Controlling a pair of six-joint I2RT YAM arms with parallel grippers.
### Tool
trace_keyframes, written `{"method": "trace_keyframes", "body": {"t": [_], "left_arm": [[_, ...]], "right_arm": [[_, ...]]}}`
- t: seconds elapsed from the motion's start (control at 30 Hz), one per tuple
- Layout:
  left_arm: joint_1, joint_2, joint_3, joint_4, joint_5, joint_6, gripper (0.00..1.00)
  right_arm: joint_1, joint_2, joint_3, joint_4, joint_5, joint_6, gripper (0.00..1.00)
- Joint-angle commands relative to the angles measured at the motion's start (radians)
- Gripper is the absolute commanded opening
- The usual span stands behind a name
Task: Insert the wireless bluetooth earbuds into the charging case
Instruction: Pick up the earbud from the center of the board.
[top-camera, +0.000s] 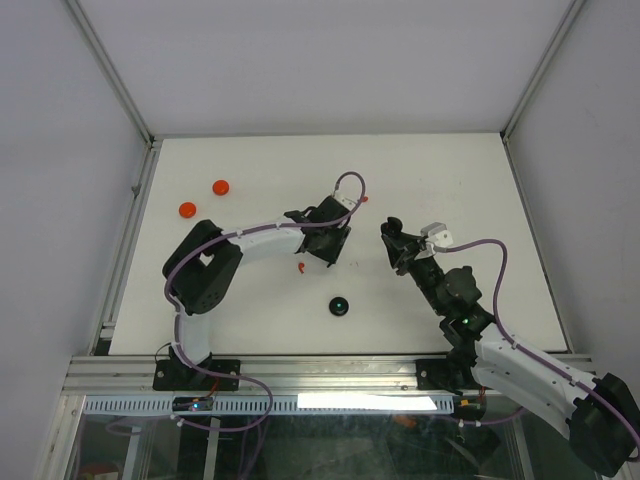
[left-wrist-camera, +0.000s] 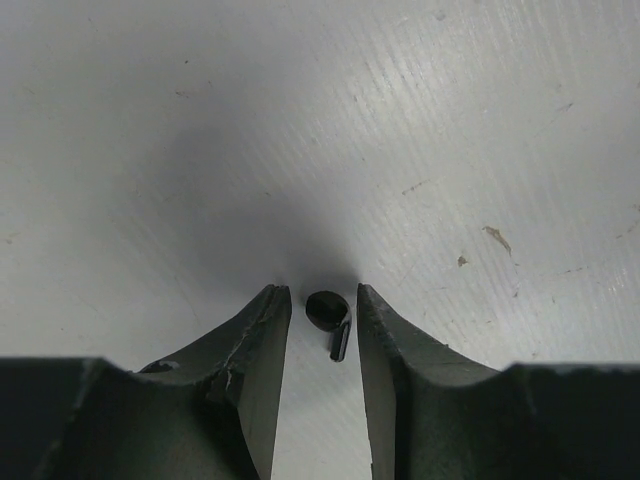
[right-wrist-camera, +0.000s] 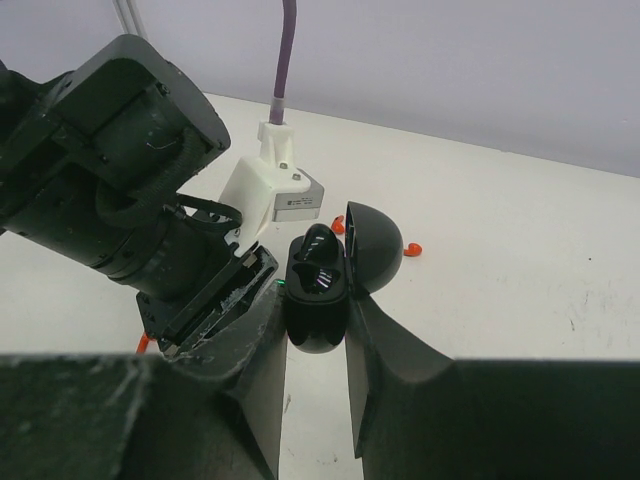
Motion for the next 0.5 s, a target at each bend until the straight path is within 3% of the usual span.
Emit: {"method": "trace_keyframes", "body": {"t": [0.0,0.47], "left_arm": [[0.007,0.009,0.057,-0.025,-0.002,0.008,0.34],[-0.002,0.071,0.121,-0.145,0.035,0.001,0.29]], "right_arm": [[0.002,-0.014,-0.001,0.034,0.017,0.009,0.0],[0.004,-0.004,0.002,0.034,0.014,0.009,0.0]]}}
